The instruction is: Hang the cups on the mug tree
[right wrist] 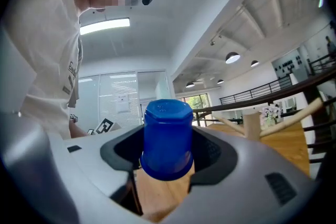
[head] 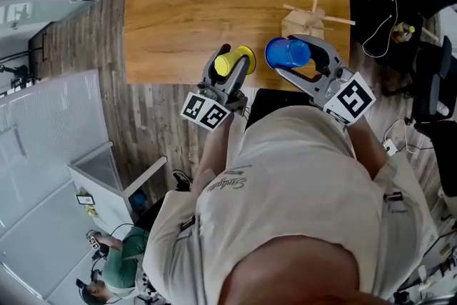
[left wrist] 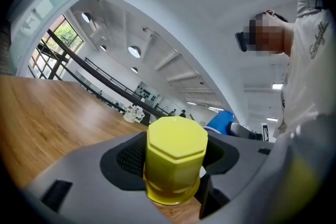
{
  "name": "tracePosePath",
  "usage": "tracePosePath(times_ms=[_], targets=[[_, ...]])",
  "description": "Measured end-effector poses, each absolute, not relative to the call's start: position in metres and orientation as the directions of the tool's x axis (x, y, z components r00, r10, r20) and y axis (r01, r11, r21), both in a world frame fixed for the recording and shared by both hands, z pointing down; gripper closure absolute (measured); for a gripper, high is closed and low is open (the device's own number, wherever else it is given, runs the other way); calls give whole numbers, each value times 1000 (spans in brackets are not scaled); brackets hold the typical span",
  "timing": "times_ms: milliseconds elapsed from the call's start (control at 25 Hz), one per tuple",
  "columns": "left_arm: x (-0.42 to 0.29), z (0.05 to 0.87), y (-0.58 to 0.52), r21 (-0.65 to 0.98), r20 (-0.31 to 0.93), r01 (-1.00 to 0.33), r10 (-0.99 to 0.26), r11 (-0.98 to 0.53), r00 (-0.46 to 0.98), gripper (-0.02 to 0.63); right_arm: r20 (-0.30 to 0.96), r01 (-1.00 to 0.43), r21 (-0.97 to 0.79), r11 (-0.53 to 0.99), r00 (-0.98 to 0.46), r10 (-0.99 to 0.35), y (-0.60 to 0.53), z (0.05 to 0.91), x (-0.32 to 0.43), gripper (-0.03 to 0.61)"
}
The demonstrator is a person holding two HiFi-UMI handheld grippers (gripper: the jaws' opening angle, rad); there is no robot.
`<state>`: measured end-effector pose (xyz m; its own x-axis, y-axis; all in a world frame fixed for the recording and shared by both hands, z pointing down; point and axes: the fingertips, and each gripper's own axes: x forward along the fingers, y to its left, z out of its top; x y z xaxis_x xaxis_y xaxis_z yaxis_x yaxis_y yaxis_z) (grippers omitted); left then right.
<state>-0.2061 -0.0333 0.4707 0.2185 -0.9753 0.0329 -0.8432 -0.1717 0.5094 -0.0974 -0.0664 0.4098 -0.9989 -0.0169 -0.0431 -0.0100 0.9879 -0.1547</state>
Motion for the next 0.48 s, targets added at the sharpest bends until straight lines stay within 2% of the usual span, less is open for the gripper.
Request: tracePosePath(times_ms=[280,480], targets=[[-173,456,-70,515,-13,-764,-895,-388,446,328,-35,-255,-144,956,-964,-262,-82,393,-64,319],[-157,441,-90,494,-53,-720,-843,-488,535,328,-52,-370,-117,921,-924,-378,-92,381,-41,319]])
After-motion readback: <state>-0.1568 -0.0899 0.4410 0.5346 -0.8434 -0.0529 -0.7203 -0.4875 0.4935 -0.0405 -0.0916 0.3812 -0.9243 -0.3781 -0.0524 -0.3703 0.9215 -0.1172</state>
